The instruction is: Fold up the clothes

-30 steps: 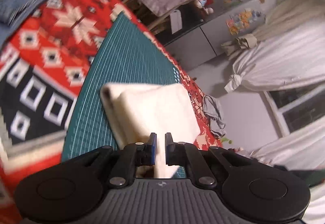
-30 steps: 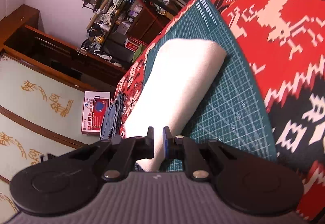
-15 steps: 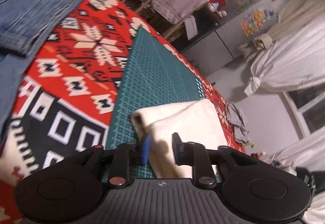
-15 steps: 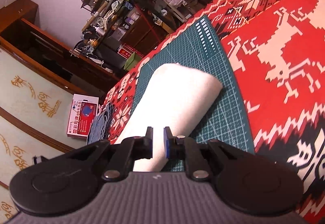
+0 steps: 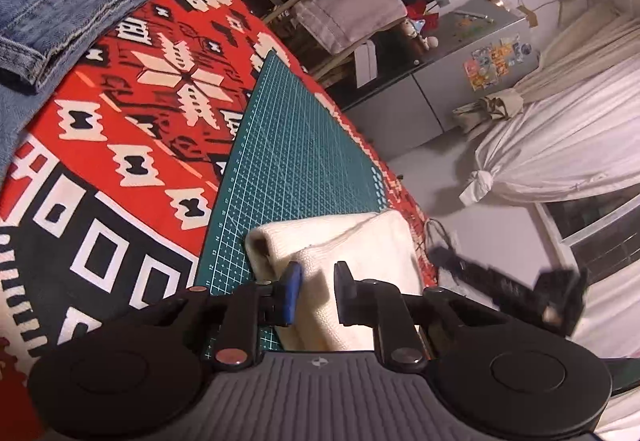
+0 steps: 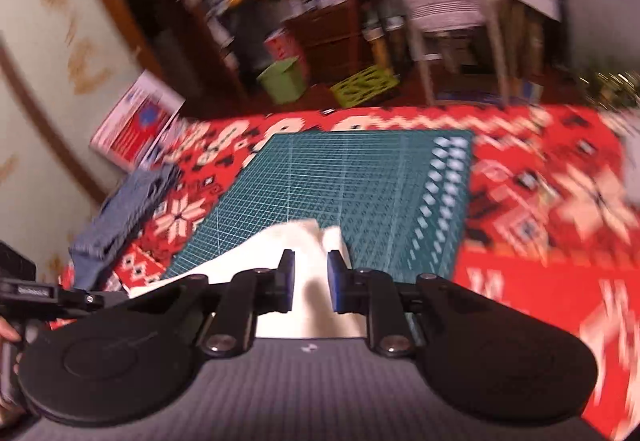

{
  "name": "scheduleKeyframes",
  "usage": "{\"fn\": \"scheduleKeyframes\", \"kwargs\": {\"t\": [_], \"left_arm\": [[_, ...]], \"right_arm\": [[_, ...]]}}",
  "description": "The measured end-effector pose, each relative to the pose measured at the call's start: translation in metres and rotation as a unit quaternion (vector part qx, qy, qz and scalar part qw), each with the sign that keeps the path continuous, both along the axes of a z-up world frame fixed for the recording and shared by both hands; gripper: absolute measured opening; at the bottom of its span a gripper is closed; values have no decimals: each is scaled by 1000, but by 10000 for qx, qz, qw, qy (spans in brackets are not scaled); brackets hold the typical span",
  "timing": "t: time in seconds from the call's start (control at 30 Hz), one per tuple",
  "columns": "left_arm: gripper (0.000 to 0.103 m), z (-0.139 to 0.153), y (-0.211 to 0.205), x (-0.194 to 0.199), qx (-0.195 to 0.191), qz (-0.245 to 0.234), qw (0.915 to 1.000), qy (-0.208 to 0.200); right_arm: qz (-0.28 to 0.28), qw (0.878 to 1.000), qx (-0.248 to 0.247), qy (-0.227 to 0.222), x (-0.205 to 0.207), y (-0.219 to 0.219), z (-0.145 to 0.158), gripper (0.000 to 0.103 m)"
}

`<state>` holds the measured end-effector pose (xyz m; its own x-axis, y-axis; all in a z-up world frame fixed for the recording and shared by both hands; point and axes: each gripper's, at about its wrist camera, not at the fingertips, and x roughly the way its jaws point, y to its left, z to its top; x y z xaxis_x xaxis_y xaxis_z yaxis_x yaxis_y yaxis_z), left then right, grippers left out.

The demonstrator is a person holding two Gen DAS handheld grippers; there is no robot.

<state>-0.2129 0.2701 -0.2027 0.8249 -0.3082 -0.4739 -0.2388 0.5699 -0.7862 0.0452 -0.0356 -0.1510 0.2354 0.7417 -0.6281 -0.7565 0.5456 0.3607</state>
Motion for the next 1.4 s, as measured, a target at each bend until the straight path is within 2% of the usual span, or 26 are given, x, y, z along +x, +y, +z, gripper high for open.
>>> {"fn": "scheduleKeyframes", "kwargs": {"t": [0.1, 0.17, 0.27, 0.3, 0.43, 0.5, 0.6, 0.67, 0.73, 0.8, 0.87, 0.9, 0.93, 0.97, 1.03, 1.1, 1.17, 1.23, 1.33, 1.4], "left_arm": [[16, -3, 0, 2, -64, 34, 10000, 3], [6, -2, -1, 2, -76, 33, 10000, -27], [5, 7, -1, 2, -22, -12, 9998, -189], [5, 10, -1, 2, -27, -38, 9996, -277], [5, 23, 7, 7, -18, -56, 9990, -454], [5, 21, 12, 13, 17, -34, 9993, -359], [5, 4, 20, 23, -57, 32, 10000, 44], [5, -7, 26, 23, -203, 89, 9995, 214], [7, -13, 29, 21, -404, 169, 9989, 194], [9, -15, 32, 21, -487, 232, 9984, 170], [10, -4, 33, 22, -155, 201, 9995, 163], [14, 1, 34, 23, 10, 186, 9997, 160], [25, 6, 34, 24, 176, 170, 9996, 157], [30, 11, 36, 25, 324, 140, 9993, 126], [33, 21, 42, 28, 533, 18, 9986, -8], [38, 29, 49, 38, 621, -319, 9975, -115], [42, 34, 51, 53, 780, -789, 9936, -205], [42, 37, 48, 70, 968, -1357, 9857, -262], [43, 36, 38, 89, 1253, -2293, 9649, -272], [43, 34, 31, 98, 1595, -2719, 9489, -144]], "right_arm": [[335, 9993, 66, 150, 17, 14, -3, 21], [490, 9984, 76, 266, 23, 20, -6, 21], [602, 9980, -8, 186, 22, 20, -7, 4], [559, 9982, 88, 195, 22, 16, -4, 3], [246, 9973, 555, 404, 26, -2, 6, 3], [178, 9976, 444, 498, 30, 3, 1, 3], [108, 9979, 216, 600, 34, 13, -11, 3], [47, 9977, 204, 641, 35, 15, -17, 5], [-11, 9979, 202, 616, 34, 13, -18, 6], [-93, 9982, 165, 566, 33, 10, -17, 15], [-188, 9984, 160, 504, 30, 9, -15, 17], [-234, 9986, 168, 452, 28, 7, -12, 18], [-300, 9987, 176, 372, 26, 4, -9, 19], [-375, 9987, 195, 297, 23, 3, -4, 23], [-529, 9977, 326, 259, 17, -5, 6, 27], [-667, 9962, 489, 266, 8, -16, 16, 31], [-749, 9943, 674, 340, -6, -30, 24, 33], [-763, 9927, 823, 450, -24, -46, 28, 33], [-778, 9901, 959, 671, -52, -69, 29, 34], [-783, 9891, 985, 769, -70, -76, 28, 34]]}}
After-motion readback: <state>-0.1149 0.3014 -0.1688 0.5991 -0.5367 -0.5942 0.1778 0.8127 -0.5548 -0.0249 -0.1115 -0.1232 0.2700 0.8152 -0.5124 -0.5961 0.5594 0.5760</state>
